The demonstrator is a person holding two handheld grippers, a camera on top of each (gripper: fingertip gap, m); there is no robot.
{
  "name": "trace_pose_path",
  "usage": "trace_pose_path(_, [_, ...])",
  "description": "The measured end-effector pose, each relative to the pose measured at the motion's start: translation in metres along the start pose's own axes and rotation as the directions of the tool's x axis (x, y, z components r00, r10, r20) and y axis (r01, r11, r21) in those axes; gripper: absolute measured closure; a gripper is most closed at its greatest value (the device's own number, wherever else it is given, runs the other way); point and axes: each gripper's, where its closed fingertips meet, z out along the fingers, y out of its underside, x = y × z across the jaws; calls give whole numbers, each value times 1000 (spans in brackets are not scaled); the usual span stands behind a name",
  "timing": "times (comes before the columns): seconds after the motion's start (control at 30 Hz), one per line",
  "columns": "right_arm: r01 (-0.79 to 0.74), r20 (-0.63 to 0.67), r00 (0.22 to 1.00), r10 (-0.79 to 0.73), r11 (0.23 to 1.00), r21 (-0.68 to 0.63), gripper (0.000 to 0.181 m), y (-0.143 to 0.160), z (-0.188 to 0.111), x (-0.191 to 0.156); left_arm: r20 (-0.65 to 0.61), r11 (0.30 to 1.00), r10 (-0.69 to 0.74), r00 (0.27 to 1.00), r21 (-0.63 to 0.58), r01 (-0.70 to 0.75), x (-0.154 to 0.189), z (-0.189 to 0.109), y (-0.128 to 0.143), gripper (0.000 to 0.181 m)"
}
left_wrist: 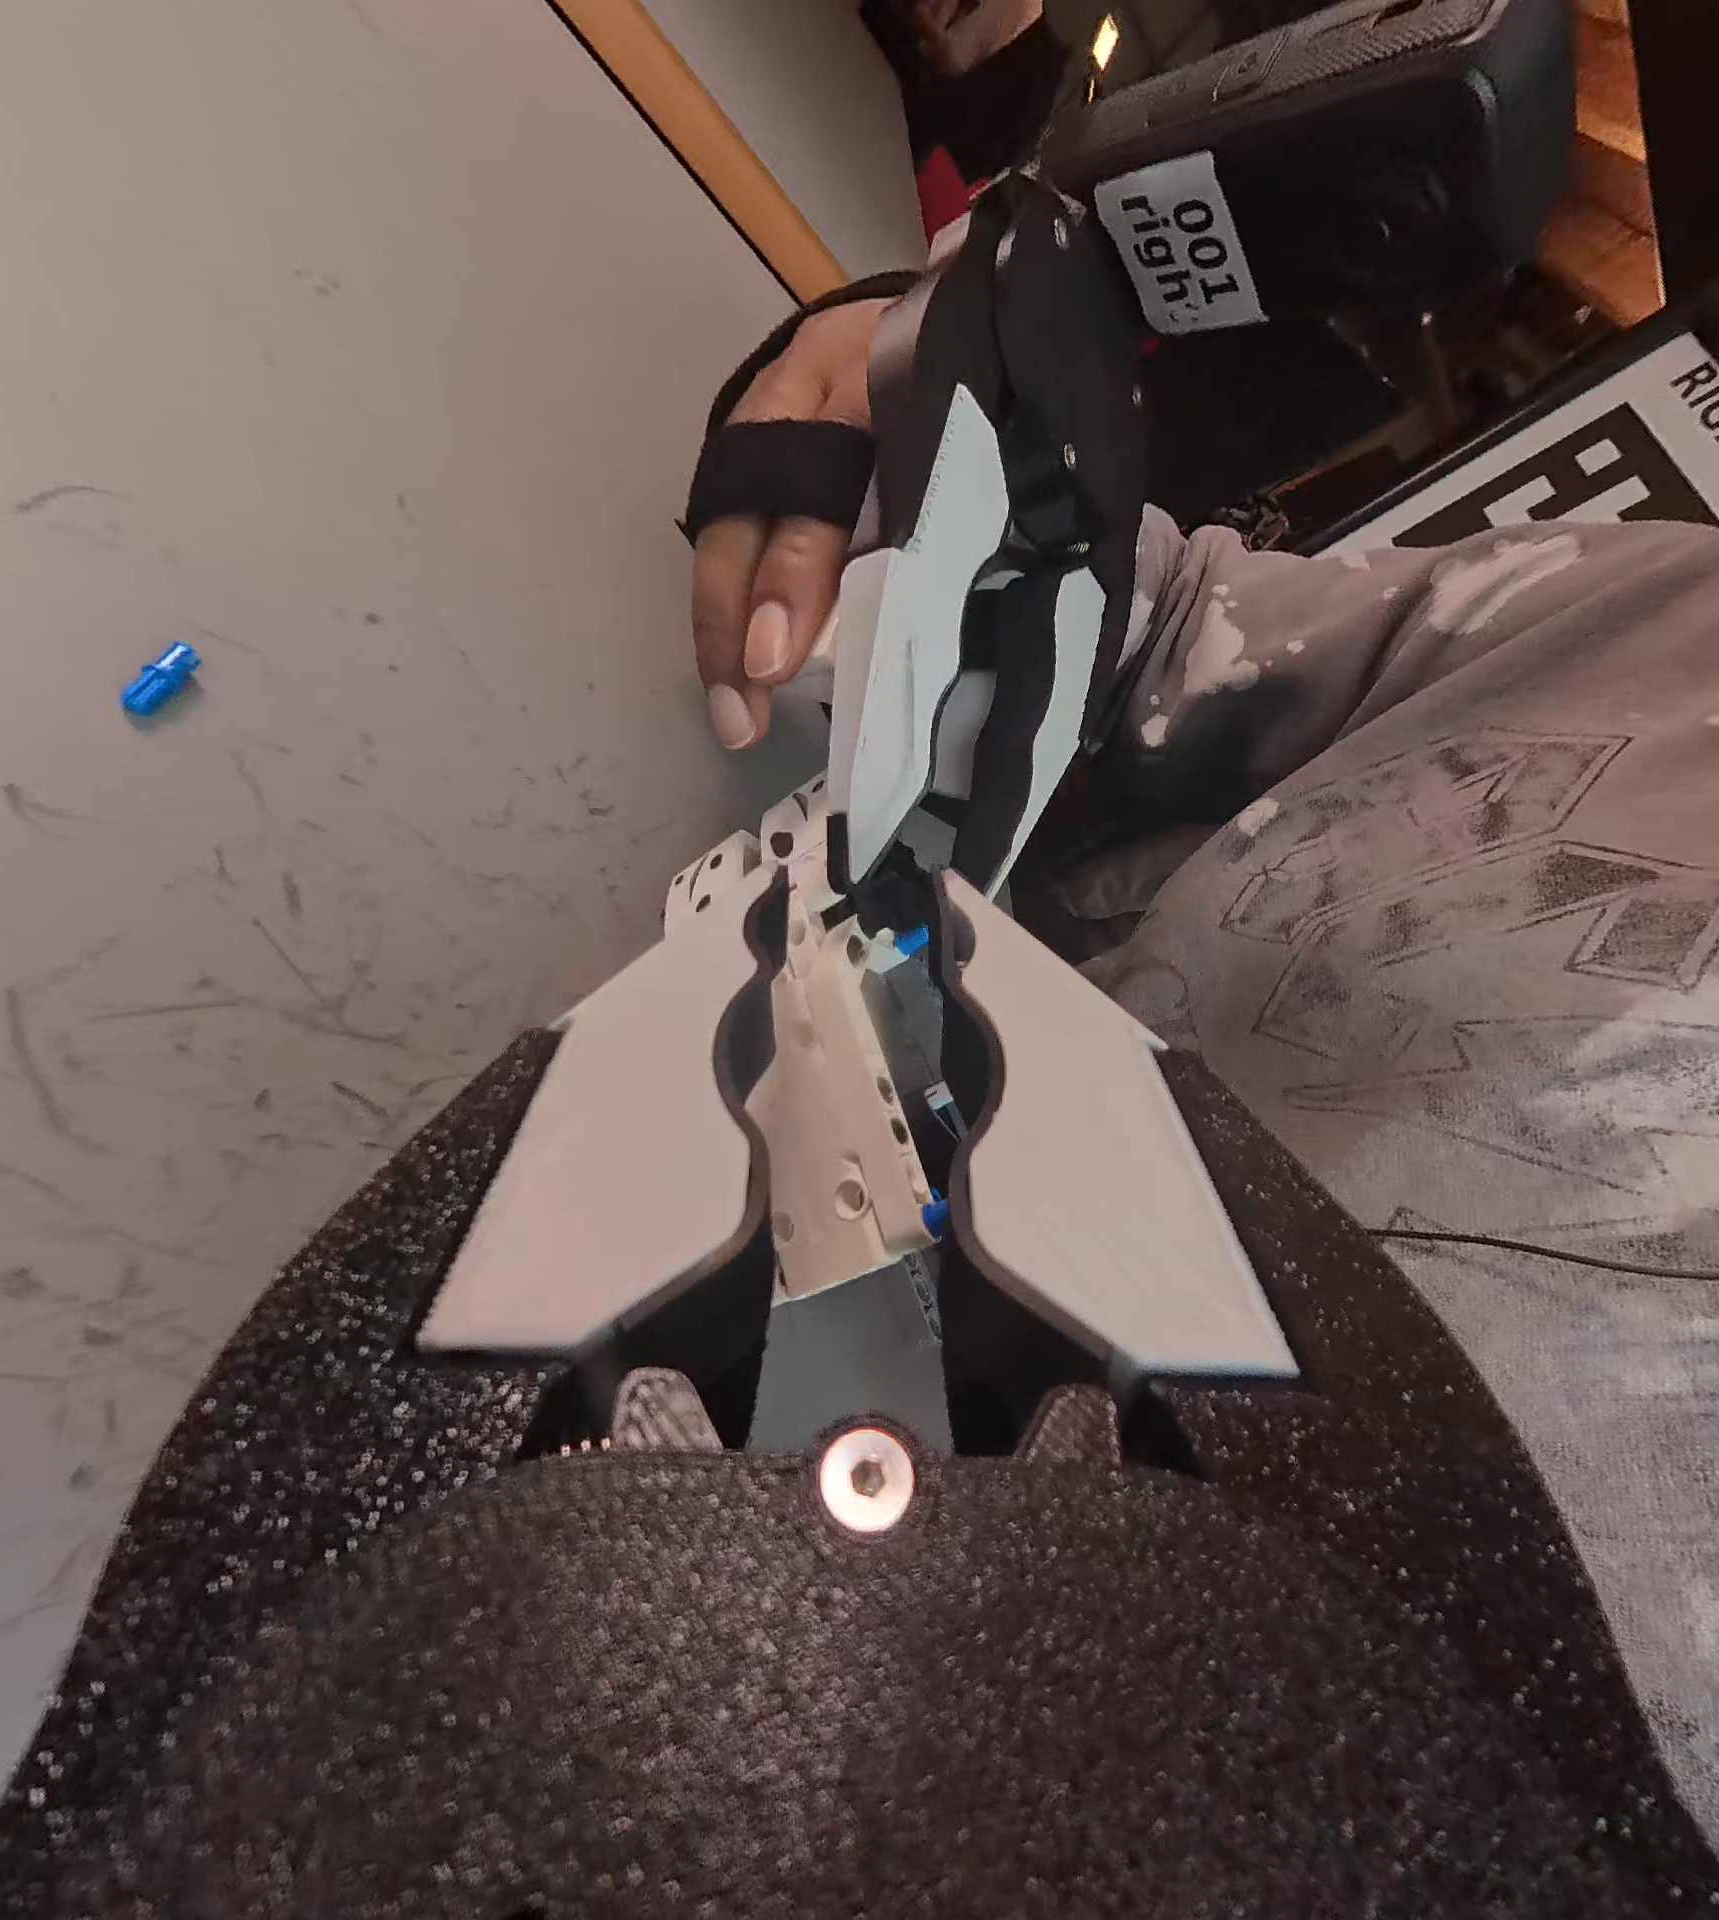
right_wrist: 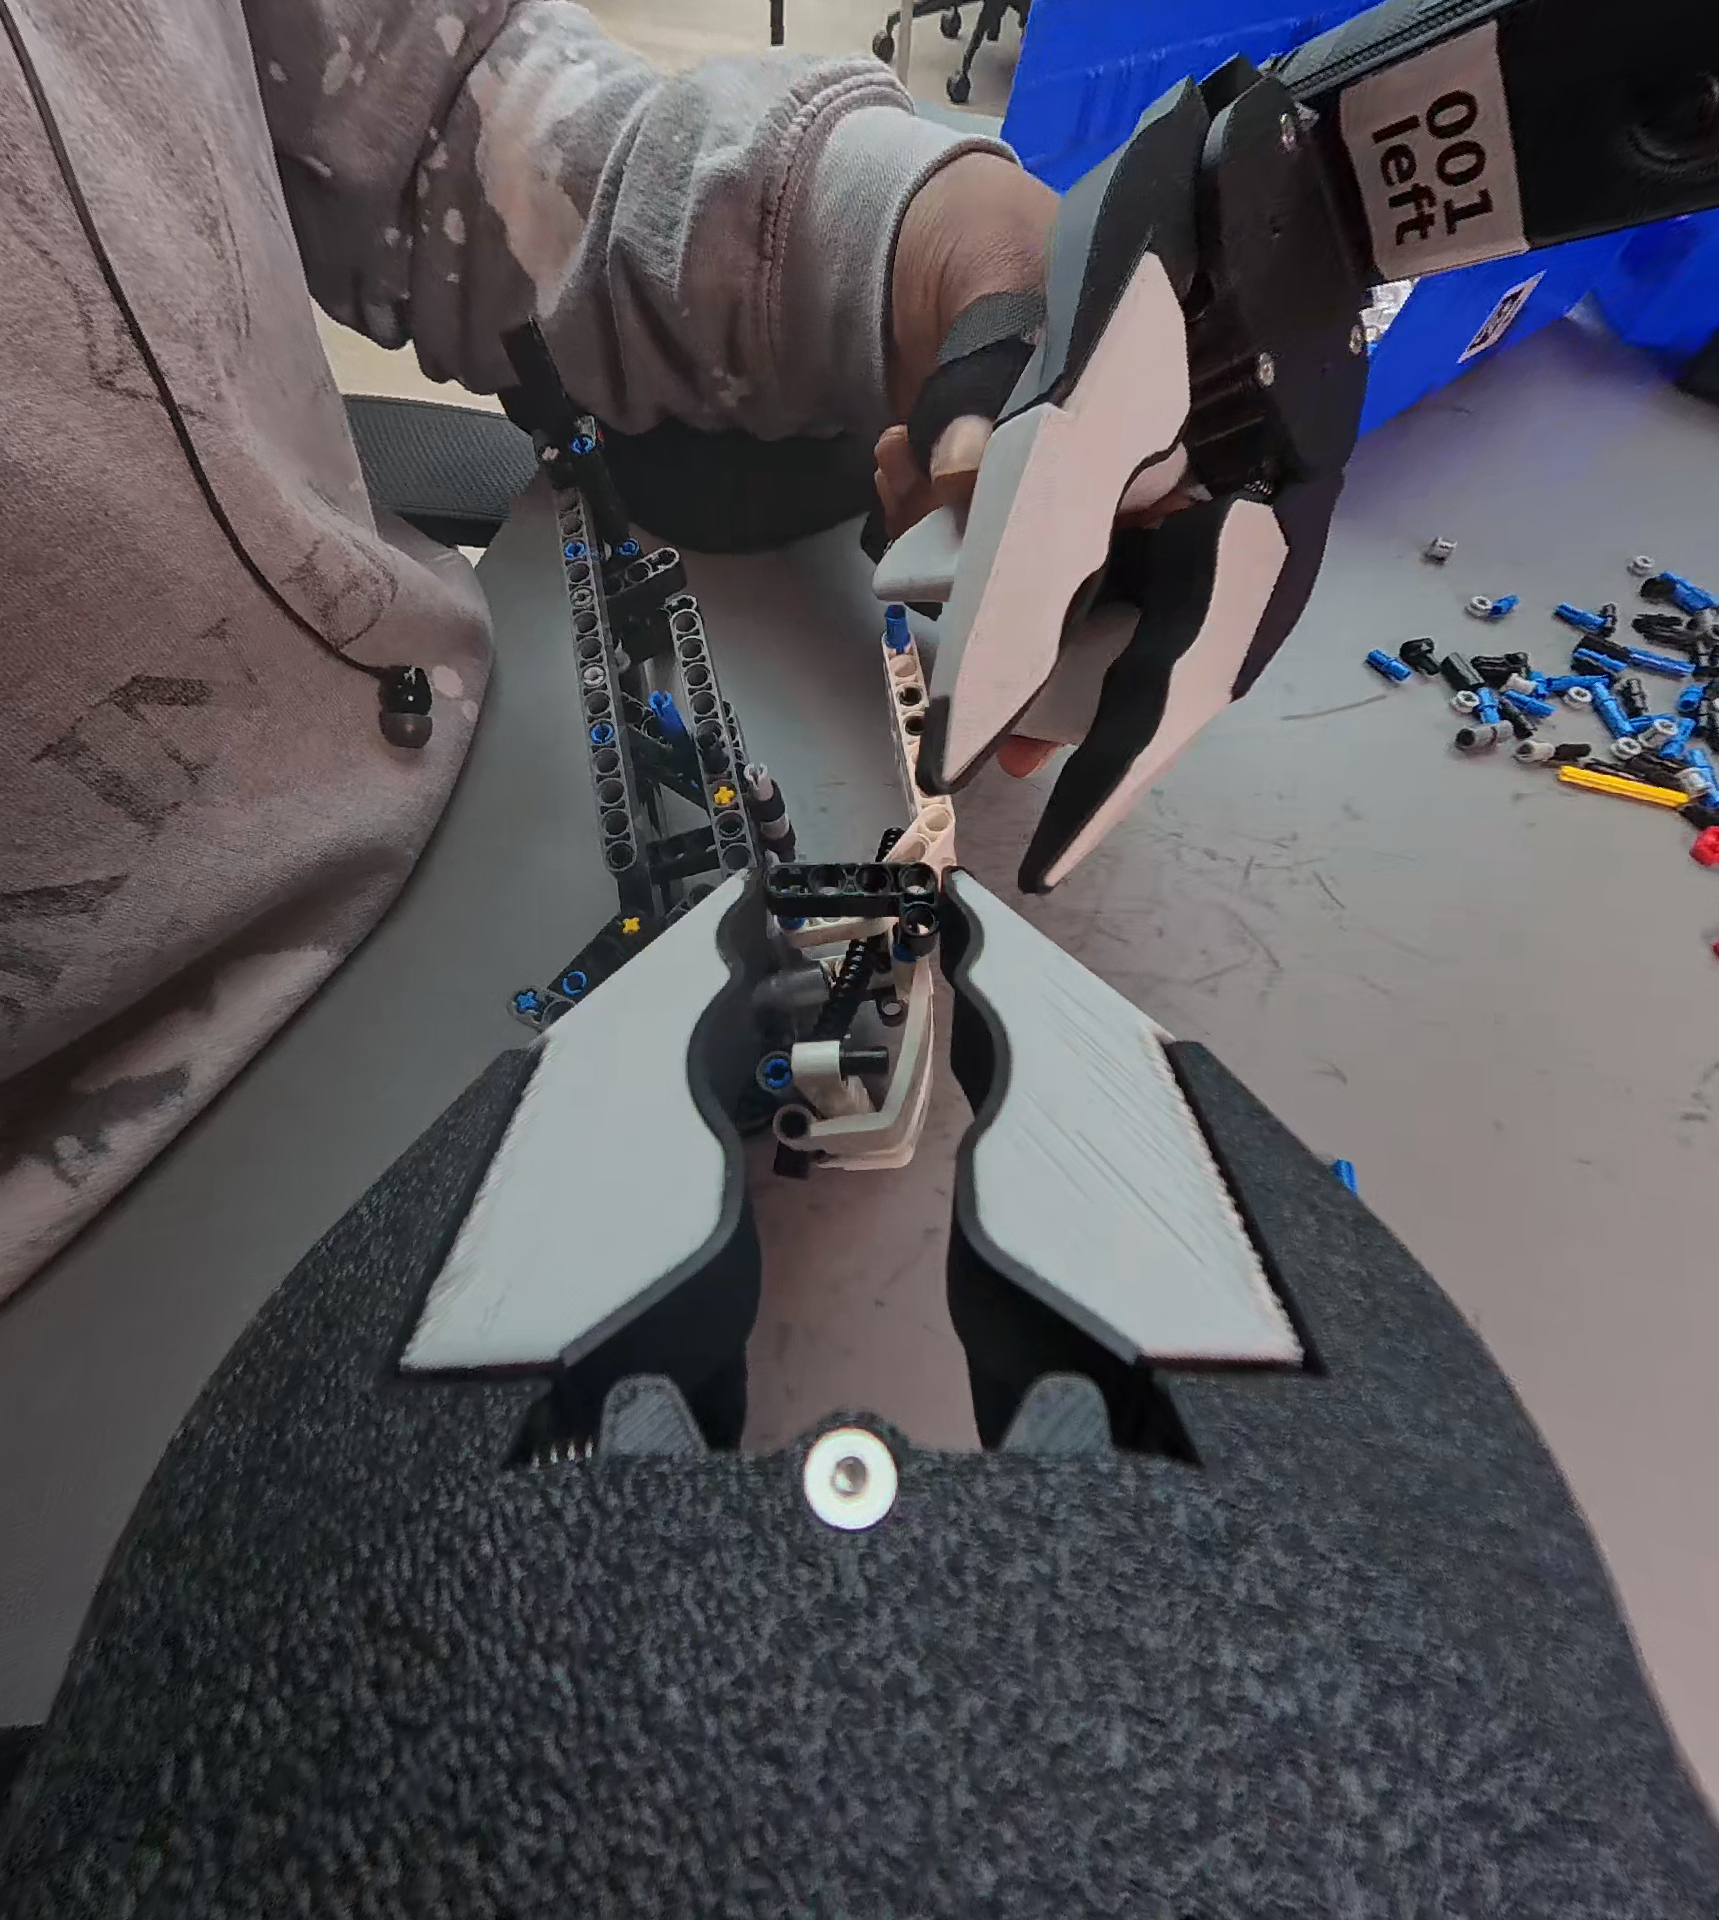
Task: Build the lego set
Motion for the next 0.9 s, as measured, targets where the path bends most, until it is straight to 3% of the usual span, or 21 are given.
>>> trace_pose_path(0.33, [37, 22, 999, -38, 999, 32, 149, -1, 2, -5, -26, 989, 55, 998, -139, -59, 4, 4, 20, 149])
trace_pose_path(0.63, [67, 26, 997, -68, 998, 21, 149, -1, 6, -7, 47, 936, 245, 968, -272, -224, 3, -4, 30, 152])
trace_pose_path(0.9, [96, 31, 995, -95, 995, -22, 149, -1, 7, -6, 180, 863, 353, 918, -442, -245, -8, -22, 48, 148])
